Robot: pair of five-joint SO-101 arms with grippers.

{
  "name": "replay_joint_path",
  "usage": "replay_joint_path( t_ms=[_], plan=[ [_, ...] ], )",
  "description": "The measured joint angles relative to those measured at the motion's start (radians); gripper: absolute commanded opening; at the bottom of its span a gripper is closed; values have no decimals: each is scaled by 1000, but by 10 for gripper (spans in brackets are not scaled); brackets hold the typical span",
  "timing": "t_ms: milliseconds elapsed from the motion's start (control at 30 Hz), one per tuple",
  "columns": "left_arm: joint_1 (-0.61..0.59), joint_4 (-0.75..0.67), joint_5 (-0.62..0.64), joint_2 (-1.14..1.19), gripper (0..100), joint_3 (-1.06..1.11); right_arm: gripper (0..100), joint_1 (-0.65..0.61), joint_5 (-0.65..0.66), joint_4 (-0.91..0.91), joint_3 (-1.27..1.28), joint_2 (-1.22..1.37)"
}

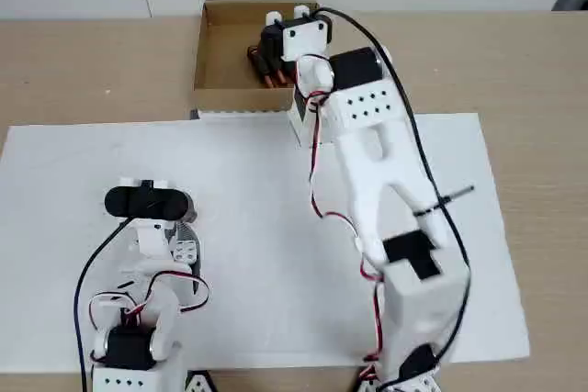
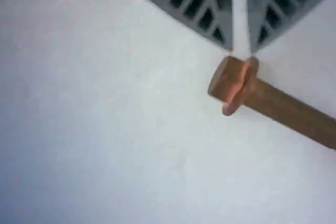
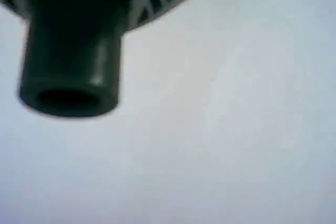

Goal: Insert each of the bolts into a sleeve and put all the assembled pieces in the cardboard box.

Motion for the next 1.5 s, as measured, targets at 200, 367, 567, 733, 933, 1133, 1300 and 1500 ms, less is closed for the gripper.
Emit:
replay_joint_path(
  t_ms=[200,367,567,733,933,1133,1300,1500],
  plan=[
    [0,0,0,0,7,0,4,0,-48,0,212,-258],
    [0,0,0,0,7,0,7,20,-121,0,417,-425],
    [0,0,0,0,7,0,9,86,-230,-20,663,-569],
    [0,0,0,0,7,0,8,164,-302,-126,845,-736],
    [0,0,0,0,7,-20,5,170,-307,-301,1100,-994],
    [0,44,0,2,7,-167,4,175,-299,-393,1321,-1174],
    [0,103,-2,87,7,-361,4,181,-292,-404,1409,-1243],
    [-2,161,11,442,7,-675,4,186,-290,-430,1452,-1263]
  ],
)
